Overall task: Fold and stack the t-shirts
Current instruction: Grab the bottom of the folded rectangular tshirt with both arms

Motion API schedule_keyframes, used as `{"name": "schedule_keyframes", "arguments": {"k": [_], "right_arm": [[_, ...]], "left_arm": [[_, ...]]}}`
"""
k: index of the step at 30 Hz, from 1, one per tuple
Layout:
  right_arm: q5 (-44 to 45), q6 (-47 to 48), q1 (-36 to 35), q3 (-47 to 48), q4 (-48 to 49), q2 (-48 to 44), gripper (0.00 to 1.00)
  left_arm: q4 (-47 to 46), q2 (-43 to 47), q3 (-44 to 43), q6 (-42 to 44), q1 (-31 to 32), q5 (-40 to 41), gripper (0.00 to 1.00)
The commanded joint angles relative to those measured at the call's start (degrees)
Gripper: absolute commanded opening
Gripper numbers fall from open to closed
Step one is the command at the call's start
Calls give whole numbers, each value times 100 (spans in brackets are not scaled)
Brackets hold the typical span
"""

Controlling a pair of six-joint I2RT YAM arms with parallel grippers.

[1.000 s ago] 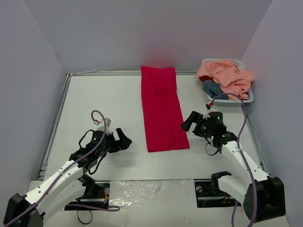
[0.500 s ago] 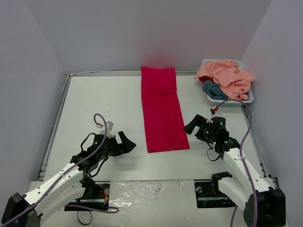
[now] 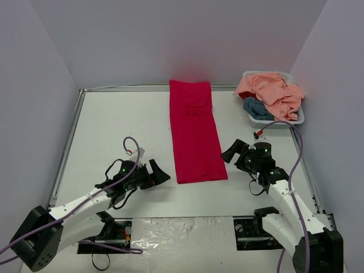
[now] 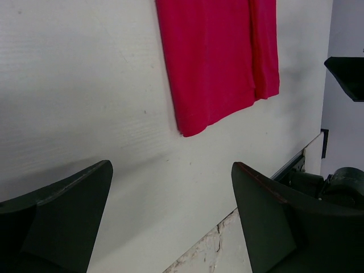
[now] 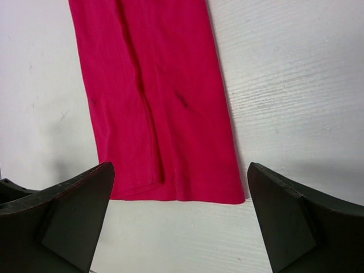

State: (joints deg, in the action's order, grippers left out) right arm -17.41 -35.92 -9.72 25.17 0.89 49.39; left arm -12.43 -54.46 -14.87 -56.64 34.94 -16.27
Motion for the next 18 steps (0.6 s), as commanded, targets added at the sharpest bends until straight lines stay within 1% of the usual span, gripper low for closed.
{"name": "schedule_keyframes", "arguments": {"k": [1, 5, 9, 14, 17, 18], "right_arm": [[-52, 41, 40, -3, -247, 193, 100], [-184, 76, 40, -12, -264, 212, 100], [-61, 112, 31, 14, -378, 177, 100], [-96, 112, 40, -3, -387, 212, 100], [-87, 155, 40, -12, -387, 247, 100], [-96, 156, 40, -3, -387, 256, 100]], "left_arm": [[-803, -301, -323, 13, 57, -438, 84], [-963, -688, -279, -136, 66, -333, 84], [-1454, -1258, -174, -330, 83, -359, 84], [-1956, -1813, -218, -514, 294, -289, 84], [-2351, -2200, -235, -690, 338, -332, 82], [-2500, -2392, -235, -734, 347, -420, 80]]}}
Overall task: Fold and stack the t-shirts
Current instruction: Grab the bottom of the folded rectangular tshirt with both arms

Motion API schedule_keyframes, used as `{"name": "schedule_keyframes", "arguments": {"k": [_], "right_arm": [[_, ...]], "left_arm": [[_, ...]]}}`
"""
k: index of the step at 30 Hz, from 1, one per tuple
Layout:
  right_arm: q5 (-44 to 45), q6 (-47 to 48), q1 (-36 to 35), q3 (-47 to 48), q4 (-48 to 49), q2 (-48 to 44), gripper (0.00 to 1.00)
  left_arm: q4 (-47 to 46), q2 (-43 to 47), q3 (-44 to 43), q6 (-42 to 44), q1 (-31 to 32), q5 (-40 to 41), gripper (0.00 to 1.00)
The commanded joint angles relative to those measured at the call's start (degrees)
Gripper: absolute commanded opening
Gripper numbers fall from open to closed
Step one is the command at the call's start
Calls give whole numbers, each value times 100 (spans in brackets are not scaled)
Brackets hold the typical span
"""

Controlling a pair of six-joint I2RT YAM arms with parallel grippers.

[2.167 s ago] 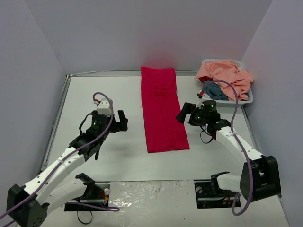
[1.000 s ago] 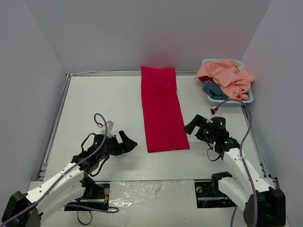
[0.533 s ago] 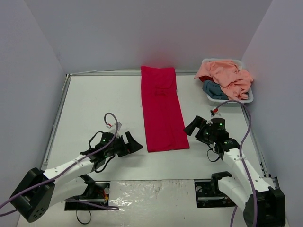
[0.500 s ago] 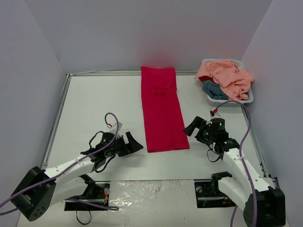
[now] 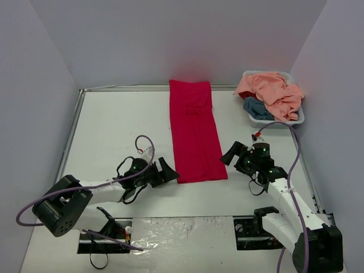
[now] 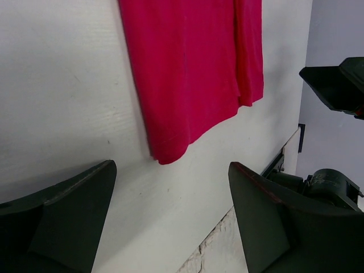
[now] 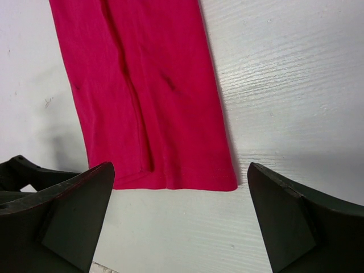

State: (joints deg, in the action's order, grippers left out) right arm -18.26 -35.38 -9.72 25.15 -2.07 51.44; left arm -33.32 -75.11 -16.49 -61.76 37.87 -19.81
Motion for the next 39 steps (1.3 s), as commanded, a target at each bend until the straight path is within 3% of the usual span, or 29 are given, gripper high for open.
{"name": "schedule_keyframes", "arguments": {"k": [1, 9, 20, 29, 35, 39], "right_arm": [[-11, 101, 40, -10, -92, 42, 100], [-55, 84, 49, -54, -101, 50, 100], [-2, 75, 57, -54, -101, 138, 100], [7, 75, 57, -54, -101, 112, 100], [-19, 92, 66, -62, -101, 85, 100], [-20, 101, 66, -54, -101, 85, 100]], "left_arm": [[-673, -442, -74, -327, 54, -110, 78], [-1194, -1041, -21, -644, 212, -313, 73], [-746, -1119, -91, -627, 441, -251, 69], [-1370, -1944, 40, -864, 617, -207, 66], [-2203, -2455, 181, -1075, 625, -260, 57], [-2170, -2368, 286, -1023, 625, -251, 56]]}}
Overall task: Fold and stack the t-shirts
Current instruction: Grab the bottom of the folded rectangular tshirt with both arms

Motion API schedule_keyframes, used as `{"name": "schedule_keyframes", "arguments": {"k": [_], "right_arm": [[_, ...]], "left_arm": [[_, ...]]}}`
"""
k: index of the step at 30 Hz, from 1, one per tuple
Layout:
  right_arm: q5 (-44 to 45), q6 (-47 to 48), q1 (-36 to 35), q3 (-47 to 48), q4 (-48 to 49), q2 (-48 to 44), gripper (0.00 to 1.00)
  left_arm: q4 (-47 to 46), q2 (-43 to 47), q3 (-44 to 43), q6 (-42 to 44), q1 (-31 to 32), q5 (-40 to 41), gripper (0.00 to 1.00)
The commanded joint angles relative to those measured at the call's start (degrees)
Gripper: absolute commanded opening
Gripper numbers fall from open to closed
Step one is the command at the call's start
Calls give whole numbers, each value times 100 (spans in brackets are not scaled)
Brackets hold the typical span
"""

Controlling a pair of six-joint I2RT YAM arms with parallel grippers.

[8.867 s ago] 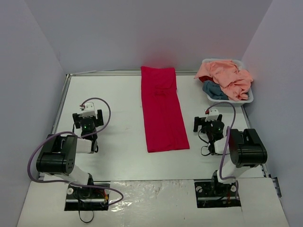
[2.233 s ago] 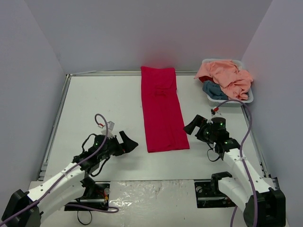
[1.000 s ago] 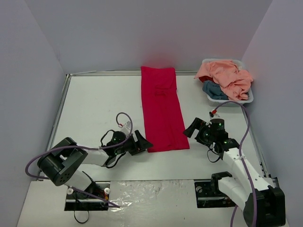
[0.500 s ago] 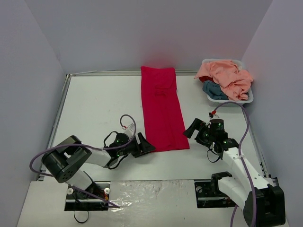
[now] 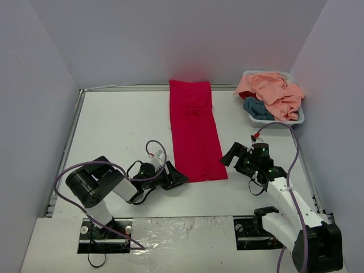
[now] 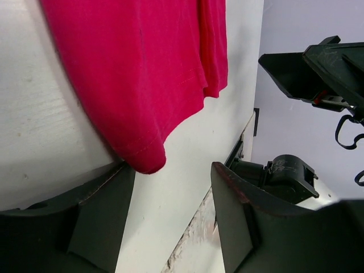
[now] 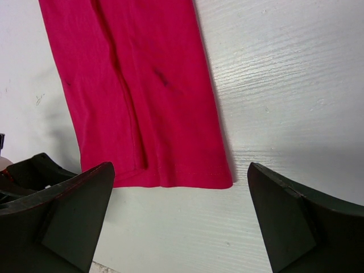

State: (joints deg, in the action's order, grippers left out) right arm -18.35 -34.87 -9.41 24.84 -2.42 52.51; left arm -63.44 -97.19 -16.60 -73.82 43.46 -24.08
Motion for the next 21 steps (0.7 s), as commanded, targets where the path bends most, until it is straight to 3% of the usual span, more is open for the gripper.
{"name": "schedule_keyframes", "arguments": {"k": [1, 13, 18, 21], "right_arm": [[-11, 59, 36, -23, -66, -13, 100], [-11, 42, 62, -32, -57, -13, 100], [-20, 51, 80, -41, -57, -22, 100], [-20, 51, 80, -49, -57, -65, 100]], "left_arm": [[938, -12, 324, 201, 66, 184, 56], [3978, 2062, 61, 816, 66, 1150, 65], [3884, 1880, 60, 729, 66, 1212, 65], [3331, 1354, 166, 632, 66, 1160, 64]]}}
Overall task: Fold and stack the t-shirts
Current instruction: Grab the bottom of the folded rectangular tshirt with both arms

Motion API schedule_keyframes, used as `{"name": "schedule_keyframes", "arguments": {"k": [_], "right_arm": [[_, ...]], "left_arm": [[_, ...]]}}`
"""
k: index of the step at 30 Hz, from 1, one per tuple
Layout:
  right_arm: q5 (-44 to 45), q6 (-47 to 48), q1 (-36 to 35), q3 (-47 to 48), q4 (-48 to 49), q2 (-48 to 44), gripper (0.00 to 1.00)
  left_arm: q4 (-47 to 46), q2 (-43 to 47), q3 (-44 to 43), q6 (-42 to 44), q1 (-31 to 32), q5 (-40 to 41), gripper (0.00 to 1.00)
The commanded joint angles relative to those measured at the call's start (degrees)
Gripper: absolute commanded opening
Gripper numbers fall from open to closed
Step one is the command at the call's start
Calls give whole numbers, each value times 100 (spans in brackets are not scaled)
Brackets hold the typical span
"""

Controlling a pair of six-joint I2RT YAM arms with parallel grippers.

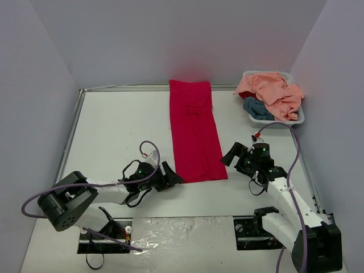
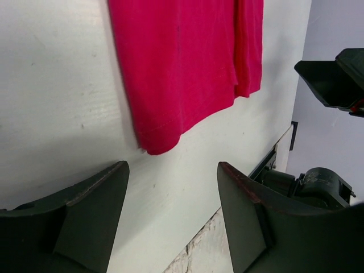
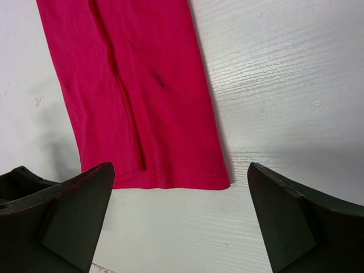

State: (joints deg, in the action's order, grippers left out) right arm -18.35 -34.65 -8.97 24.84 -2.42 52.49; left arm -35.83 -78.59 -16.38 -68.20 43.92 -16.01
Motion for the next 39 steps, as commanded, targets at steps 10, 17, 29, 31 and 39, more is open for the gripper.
{"name": "schedule_keyframes", "arguments": {"k": [10, 17, 29, 31, 39], "right_arm": [[-28, 38, 36, -49, -57, -46, 100], [-28, 38, 36, -58, -49, -63, 100], [-72, 55, 36, -58, -31, -55, 100], [-81, 64, 36, -58, -31, -55, 100], [-99, 46, 36, -76, -22, -46, 100]], "left_arm": [[-617, -1466, 285, -202, 20, 309, 61], [-785, -1765, 293, -246, 20, 256, 56], [-1031, -2213, 258, -237, 20, 107, 49], [-1127, -2266, 267, -228, 20, 89, 43], [-1268, -2407, 258, -202, 20, 10, 5]]}}
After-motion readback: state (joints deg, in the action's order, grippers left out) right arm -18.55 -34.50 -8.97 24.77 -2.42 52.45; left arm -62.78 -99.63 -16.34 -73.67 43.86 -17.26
